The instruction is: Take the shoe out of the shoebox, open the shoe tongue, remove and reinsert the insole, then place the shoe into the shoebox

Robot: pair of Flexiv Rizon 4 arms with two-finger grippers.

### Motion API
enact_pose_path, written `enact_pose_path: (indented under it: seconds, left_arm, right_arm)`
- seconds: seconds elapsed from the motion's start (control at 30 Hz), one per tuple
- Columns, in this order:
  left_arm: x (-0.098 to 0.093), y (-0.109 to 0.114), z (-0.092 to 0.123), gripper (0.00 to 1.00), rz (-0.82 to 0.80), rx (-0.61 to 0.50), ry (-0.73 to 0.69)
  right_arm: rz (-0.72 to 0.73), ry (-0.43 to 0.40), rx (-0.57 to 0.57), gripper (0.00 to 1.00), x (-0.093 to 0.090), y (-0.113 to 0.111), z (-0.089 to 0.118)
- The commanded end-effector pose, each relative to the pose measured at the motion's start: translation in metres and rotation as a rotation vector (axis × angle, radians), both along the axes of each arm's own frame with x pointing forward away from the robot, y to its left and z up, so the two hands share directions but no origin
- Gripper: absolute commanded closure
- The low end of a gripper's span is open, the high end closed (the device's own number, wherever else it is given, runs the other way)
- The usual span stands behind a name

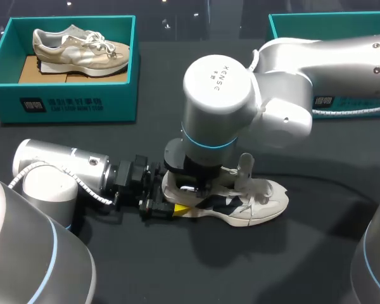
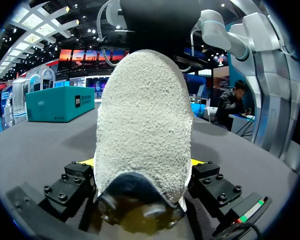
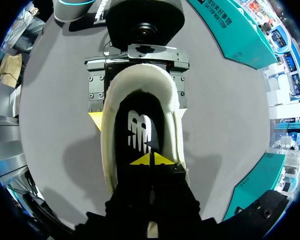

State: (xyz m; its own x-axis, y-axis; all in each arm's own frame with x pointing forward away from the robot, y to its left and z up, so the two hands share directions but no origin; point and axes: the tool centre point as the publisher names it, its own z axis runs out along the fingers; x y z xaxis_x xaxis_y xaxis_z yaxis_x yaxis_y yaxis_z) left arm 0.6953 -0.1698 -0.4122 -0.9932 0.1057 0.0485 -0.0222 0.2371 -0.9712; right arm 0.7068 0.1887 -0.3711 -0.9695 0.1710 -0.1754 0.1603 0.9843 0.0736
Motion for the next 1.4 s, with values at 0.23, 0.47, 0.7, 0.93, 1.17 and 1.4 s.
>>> enact_pose_path:
  seconds: [0.23, 0.47, 0.7, 0.93, 1.17, 1.4]
  left_arm:
    - [0.001, 0.000, -0.001, 1.00, 0.001, 0.000, 0.000]
    - [0.001, 0.000, -0.001, 1.00, 0.001, 0.000, 0.000]
    - [0.001, 0.000, -0.001, 1.00, 0.001, 0.000, 0.000]
    - [0.001, 0.000, -0.001, 1.00, 0.001, 0.000, 0.000]
    - [0.001, 0.000, -0.001, 1.00, 0.001, 0.000, 0.000]
    - [0.001, 0.000, -0.001, 1.00, 0.001, 0.000, 0.000]
  right_arm:
    - [-0.050, -0.014, 0.030, 1.00, -0.002, -0.033, -0.006]
    - [-0.069, -0.007, 0.030, 0.95, 0.000, -0.043, -0.010]
    - [-0.057, 0.008, 0.035, 0.69, 0.006, -0.042, -0.017]
    - [-0.029, 0.058, 0.033, 0.66, 0.009, -0.038, -0.028]
    - [-0.006, 0.143, 0.020, 0.63, 0.004, -0.030, -0.048]
    - [-0.011, 0.219, 0.016, 0.68, -0.011, -0.031, -0.062]
